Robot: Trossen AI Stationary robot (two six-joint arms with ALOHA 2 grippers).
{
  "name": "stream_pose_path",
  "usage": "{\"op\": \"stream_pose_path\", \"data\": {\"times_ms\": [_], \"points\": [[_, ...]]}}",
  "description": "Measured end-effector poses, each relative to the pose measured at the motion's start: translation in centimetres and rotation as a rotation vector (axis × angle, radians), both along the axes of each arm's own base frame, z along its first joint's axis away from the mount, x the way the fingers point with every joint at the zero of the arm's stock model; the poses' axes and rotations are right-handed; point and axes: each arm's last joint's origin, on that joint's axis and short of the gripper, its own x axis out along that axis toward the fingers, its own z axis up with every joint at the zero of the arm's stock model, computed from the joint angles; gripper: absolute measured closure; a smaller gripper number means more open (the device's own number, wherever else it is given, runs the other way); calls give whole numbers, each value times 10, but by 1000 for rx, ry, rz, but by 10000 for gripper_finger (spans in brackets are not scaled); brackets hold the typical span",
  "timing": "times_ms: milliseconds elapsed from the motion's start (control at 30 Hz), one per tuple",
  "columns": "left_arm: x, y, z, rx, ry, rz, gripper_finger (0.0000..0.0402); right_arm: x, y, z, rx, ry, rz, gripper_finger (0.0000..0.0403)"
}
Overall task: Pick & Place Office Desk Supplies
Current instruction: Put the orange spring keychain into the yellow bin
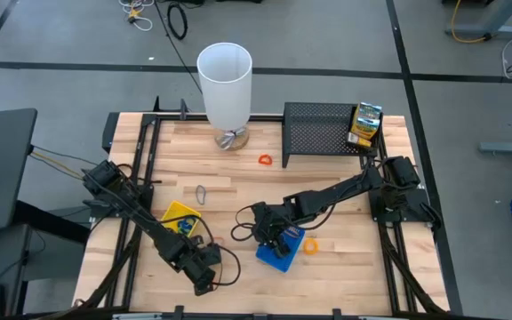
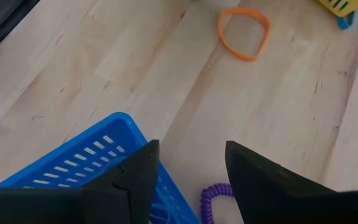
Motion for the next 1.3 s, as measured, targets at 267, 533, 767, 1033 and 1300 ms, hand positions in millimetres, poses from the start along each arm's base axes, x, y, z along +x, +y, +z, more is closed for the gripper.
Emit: {"op": "stream_pose_path", "data": {"times_ms": [267,533,767,1033,1300], "points": [[-2,0,0,-12,29,22,316,0,0,0,0,0,0,211],[-2,-1,1,-3,32,-34,397,0,0,0,0,0,1,211],[3,-6,22,64,34,-74,399,0,0,0,0,0,0,211],[-13,-26,33,139,28,-166,365,0,0,0,8,4,-11,211],[-24,-28,31,217,10,-129,253,0,0,0,10,6,-14,211]]}}
